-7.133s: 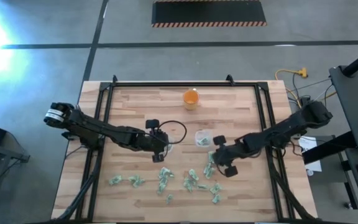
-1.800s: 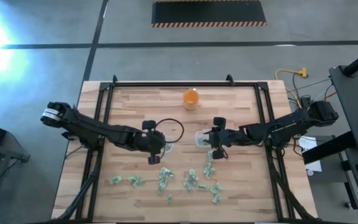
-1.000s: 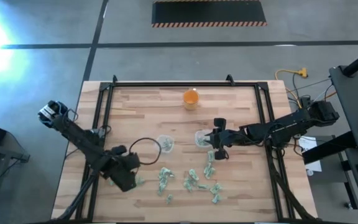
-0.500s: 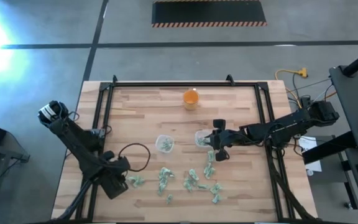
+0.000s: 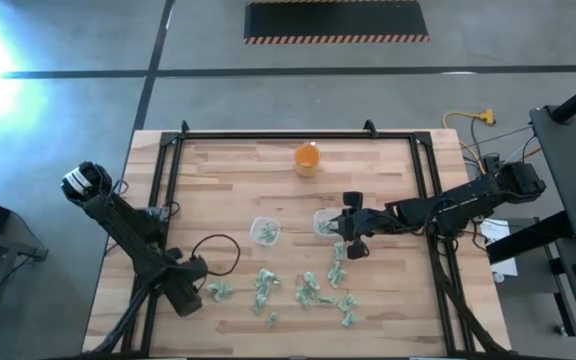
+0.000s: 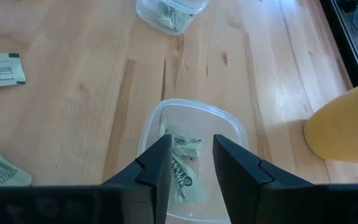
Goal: Pick and place items into bin
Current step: Put the green sweetener bag into the left transparent food container
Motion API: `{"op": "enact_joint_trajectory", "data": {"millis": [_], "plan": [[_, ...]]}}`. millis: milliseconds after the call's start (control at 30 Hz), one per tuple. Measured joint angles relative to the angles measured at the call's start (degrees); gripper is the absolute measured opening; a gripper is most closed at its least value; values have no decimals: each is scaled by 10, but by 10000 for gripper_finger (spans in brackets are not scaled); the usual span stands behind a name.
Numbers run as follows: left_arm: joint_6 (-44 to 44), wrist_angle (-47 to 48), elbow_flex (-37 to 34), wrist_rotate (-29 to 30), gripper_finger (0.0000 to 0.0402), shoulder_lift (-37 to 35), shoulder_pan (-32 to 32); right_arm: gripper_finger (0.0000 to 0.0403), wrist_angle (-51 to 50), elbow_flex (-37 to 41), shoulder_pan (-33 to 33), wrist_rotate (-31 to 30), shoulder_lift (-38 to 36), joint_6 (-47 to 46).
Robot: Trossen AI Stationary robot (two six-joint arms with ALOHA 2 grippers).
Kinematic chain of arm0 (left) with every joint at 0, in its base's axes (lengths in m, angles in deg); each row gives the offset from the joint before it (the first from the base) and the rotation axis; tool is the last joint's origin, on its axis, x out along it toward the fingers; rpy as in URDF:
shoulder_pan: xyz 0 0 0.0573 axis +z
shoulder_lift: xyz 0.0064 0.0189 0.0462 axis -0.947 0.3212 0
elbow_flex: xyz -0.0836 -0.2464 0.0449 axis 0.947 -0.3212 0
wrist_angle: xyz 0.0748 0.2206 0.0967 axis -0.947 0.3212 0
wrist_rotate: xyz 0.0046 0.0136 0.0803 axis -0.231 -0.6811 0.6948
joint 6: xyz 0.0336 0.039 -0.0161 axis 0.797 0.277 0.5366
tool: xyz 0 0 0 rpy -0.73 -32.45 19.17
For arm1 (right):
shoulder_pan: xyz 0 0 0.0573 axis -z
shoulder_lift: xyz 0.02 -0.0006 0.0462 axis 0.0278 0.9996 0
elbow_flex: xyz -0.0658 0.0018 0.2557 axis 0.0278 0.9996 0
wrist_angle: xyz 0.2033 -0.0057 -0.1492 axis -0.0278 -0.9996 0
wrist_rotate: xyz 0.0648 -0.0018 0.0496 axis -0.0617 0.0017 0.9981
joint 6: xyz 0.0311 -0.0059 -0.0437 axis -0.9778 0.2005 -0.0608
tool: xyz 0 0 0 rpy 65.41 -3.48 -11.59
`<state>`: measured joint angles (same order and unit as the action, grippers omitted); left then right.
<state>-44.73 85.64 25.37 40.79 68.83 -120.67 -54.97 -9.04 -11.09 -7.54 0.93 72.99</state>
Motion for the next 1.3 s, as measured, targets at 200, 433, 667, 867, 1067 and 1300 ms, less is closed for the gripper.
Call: {"op": "enact_joint_trajectory", "data": {"millis": [200,433,667,867,1067,1300], "plan": [[57,-2,-3,2,141,0,-2,107,-1,0,0,0,0,0],[89,-8,-15,5,141,0,-2,112,-1,2,0,0,0,0],[88,-60,-46,5,141,0,-2,102,-2,2,0,0,0,0],[84,-85,-61,-5,141,0,-2,101,-2,2,0,1,0,0],[80,-122,-81,-5,142,-2,-2,104,-3,2,0,2,0,0],[68,-119,-81,-5,119,-1,-2,94,-3,2,0,2,0,0]]}}
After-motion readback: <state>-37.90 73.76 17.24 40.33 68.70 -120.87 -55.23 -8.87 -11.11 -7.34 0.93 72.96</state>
